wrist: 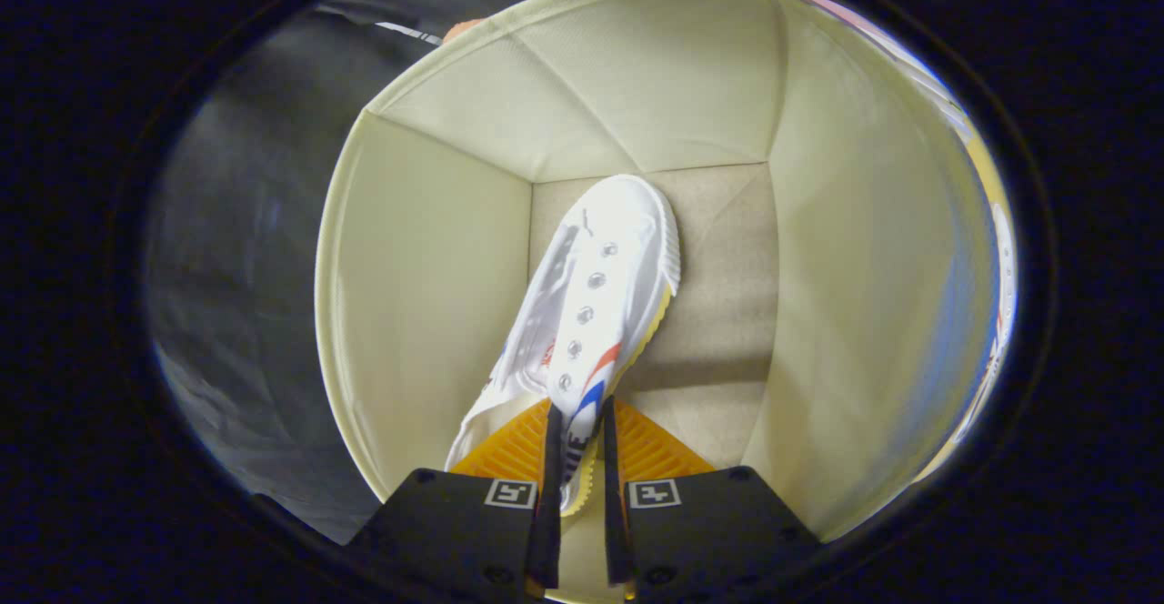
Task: Open the storage box then place both shoes into the box .Put the left shoe in first, then the right shoe, with the right side of both shoes facing outward in a uniform manner.
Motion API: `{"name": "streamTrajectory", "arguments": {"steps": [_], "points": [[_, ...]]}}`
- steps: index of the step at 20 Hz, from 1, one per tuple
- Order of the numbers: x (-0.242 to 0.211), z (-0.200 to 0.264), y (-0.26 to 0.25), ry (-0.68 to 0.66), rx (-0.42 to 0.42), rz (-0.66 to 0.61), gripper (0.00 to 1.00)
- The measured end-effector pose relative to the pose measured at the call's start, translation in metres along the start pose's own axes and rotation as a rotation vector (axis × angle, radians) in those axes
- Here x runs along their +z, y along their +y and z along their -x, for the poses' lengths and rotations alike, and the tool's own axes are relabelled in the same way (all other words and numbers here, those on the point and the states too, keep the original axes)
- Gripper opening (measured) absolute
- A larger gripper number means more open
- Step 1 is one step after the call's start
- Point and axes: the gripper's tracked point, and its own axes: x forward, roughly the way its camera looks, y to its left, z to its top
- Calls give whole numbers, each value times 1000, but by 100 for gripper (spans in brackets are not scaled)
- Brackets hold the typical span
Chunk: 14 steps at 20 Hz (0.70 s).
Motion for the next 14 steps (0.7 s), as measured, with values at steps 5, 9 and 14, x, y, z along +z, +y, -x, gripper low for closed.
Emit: {"name": "streamTrajectory", "arguments": {"steps": [5, 9, 14], "points": [[-3, 18, 12, 13, 94, -26, 27], [10, 63, 27, -56, 229, -35, 27], [54, 132, -5, -227, 292, -116, 26]]}}
